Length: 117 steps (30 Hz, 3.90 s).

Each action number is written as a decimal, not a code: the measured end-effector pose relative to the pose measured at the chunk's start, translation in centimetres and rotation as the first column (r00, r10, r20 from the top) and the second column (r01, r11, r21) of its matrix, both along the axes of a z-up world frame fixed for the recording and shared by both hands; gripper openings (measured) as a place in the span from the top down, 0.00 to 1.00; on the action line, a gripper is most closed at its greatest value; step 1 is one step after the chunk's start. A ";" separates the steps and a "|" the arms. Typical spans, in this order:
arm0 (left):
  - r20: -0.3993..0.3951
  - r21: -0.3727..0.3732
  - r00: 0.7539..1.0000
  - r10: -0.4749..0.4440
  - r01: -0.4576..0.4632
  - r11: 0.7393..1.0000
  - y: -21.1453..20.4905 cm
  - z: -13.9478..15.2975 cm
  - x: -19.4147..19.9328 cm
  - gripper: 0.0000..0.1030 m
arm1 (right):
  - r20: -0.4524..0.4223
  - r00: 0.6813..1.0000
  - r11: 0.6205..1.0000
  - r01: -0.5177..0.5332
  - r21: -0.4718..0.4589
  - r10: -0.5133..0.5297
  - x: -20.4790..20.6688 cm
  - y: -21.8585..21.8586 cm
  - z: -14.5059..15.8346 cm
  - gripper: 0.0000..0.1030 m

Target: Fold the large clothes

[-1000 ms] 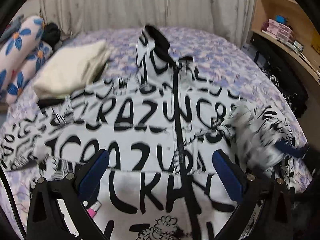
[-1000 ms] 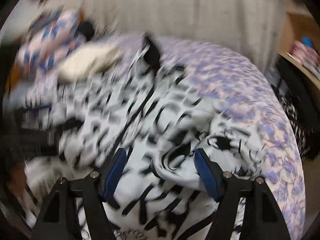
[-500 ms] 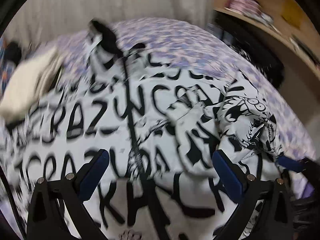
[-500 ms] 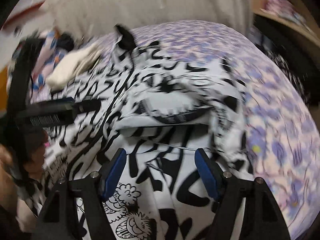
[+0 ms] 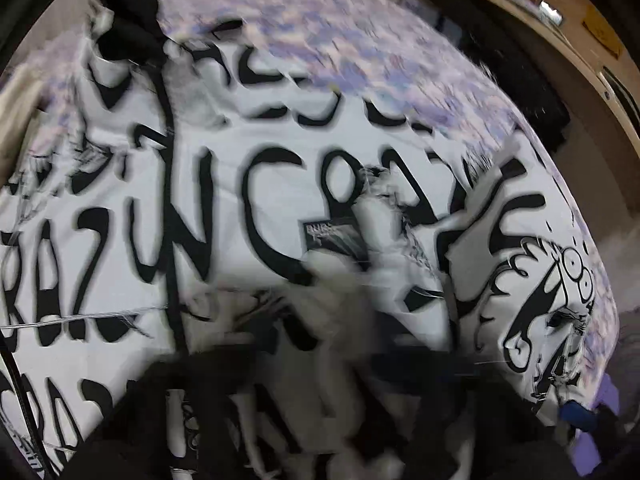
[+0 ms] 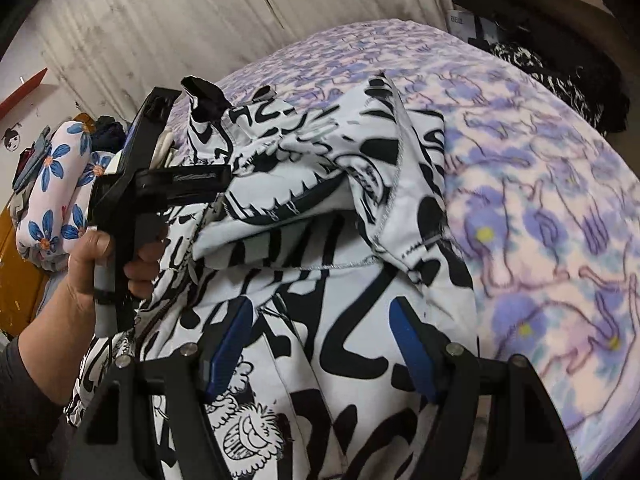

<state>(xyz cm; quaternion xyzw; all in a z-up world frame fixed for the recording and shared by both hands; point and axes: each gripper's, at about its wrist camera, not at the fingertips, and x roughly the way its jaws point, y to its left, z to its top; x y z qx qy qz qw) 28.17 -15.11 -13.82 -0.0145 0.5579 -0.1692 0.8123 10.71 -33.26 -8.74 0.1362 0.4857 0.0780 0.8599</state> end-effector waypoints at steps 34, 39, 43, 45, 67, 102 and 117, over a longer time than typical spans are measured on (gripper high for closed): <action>0.069 0.109 0.980 0.184 -0.191 0.975 16.1 -1.5 0.9 0.37 | -0.107 0.978 0.981 0.170 -0.090 -0.179 16.9 -7.5 -1.0 0.20; 0.115 0.181 0.981 0.154 -0.173 0.968 14.2 -1.0 2.4 0.76 | -0.199 0.972 0.990 0.112 -0.088 -0.128 20.1 -7.5 -5.2 0.71; 0.218 0.200 0.964 0.155 -0.200 0.959 12.7 1.2 3.1 0.84 | -0.073 0.987 0.977 0.132 -0.166 -0.146 19.8 -7.6 -3.5 0.98; 0.212 0.203 0.963 0.167 -0.211 0.956 12.4 0.7 3.5 0.83 | -0.067 0.980 0.969 0.173 -0.174 -0.187 19.8 -8.6 -4.1 0.98; 0.236 0.091 0.960 0.148 -0.174 0.981 9.4 4.7 -5.0 0.44 | 0.012 0.998 0.997 -0.064 -0.043 0.065 11.5 6.0 2.5 0.45; 0.348 0.098 0.854 0.386 -0.442 0.891 29.9 16.0 -23.6 0.12 | 0.095 0.978 0.974 -0.172 -0.146 0.187 0.5 18.4 9.7 0.41; 0.146 -0.219 0.592 0.793 -0.762 0.609 56.2 8.5 -30.5 0.12 | 0.125 0.899 0.898 -0.393 -0.197 0.420 1.1 37.8 9.4 0.41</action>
